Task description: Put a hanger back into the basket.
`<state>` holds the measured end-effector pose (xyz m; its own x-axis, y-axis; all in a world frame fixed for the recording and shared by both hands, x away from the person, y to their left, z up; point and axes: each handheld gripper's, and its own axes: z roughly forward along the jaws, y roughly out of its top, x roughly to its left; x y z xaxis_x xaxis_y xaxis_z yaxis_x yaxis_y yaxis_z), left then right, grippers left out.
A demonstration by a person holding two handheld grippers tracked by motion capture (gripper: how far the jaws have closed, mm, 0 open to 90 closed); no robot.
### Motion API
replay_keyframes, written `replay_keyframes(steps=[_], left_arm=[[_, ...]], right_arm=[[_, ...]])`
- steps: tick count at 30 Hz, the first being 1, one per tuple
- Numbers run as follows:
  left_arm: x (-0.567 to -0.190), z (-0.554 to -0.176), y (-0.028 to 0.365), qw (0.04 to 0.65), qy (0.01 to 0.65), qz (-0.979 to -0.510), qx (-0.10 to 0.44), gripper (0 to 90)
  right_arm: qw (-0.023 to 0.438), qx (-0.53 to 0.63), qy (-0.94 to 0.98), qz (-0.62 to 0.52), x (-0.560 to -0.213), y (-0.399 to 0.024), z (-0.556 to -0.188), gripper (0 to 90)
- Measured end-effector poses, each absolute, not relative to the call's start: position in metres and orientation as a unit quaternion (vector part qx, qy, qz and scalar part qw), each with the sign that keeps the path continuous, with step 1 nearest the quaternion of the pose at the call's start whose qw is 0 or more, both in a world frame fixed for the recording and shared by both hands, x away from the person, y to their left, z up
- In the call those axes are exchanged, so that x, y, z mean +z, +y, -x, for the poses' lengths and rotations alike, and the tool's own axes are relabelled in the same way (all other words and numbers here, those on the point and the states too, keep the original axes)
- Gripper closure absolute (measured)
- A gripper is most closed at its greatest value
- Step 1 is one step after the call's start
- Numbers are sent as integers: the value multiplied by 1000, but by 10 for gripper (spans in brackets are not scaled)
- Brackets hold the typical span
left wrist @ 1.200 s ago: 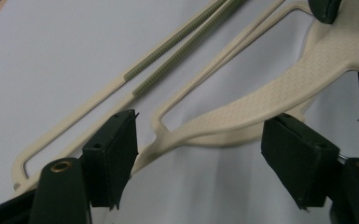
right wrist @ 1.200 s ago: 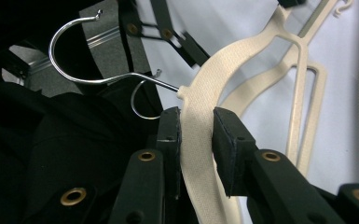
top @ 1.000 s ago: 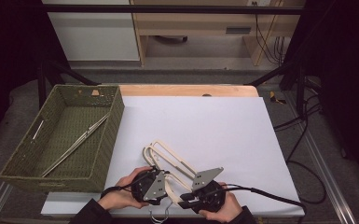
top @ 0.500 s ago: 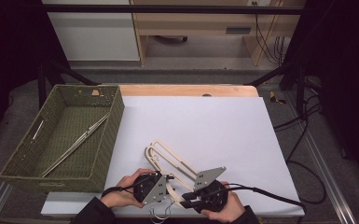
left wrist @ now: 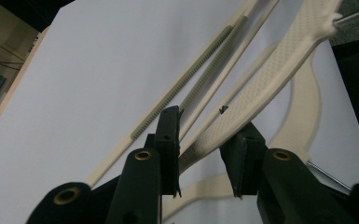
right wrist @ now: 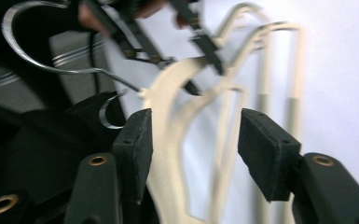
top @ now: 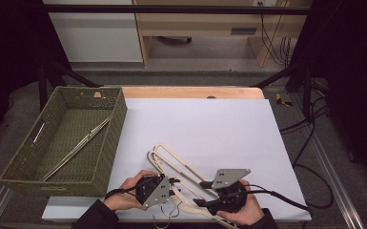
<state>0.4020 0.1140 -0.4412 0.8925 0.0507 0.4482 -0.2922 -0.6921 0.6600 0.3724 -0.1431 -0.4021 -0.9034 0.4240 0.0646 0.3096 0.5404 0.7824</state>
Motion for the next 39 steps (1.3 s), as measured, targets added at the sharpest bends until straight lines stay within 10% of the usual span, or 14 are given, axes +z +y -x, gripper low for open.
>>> replay_keyframes(steps=[14, 39], left_arm=[[-423, -411, 102, 392, -35, -892, 222, 817], [-387, -421, 135, 393, 175, -871, 236, 864]], right_arm=[[203, 460, 804, -318, -380, -196, -377, 203], [196, 470, 787, -348, -393, -202, -384, 143]])
